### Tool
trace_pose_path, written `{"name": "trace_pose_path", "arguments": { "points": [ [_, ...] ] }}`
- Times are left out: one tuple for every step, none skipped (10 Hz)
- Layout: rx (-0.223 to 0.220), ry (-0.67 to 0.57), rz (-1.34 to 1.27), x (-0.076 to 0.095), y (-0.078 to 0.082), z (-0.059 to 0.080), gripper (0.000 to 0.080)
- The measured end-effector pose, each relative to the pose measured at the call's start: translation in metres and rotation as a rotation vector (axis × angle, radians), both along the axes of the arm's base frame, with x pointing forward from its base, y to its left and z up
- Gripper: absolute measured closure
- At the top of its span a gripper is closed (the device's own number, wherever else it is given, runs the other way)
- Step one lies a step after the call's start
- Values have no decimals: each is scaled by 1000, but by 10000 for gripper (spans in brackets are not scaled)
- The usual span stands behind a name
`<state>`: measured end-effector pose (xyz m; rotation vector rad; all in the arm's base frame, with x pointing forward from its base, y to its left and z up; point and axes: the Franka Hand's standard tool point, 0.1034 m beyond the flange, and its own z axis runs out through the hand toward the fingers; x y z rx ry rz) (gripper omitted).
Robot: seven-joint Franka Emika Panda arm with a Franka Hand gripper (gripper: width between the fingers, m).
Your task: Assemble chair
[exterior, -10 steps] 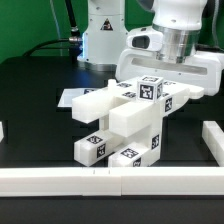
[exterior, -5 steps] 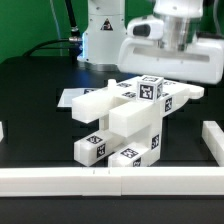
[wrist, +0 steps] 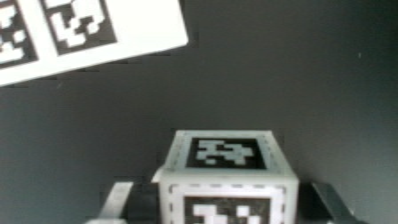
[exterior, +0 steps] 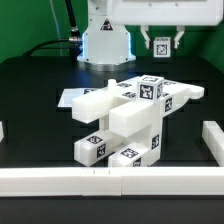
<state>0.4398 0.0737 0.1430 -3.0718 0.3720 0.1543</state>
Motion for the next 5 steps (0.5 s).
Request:
{"name": "trace_pose_path", "arguments": {
  "points": [
    [-3,-9,-8,2,0,-1,512],
    [-3,-5,-4,0,1,-3,512],
    [-3,-5,-6,0,1,-3,512],
    [-2,-6,5,1,-1,-3,512],
    [13,-36,112,23,-14,1,512]
  ]
}}
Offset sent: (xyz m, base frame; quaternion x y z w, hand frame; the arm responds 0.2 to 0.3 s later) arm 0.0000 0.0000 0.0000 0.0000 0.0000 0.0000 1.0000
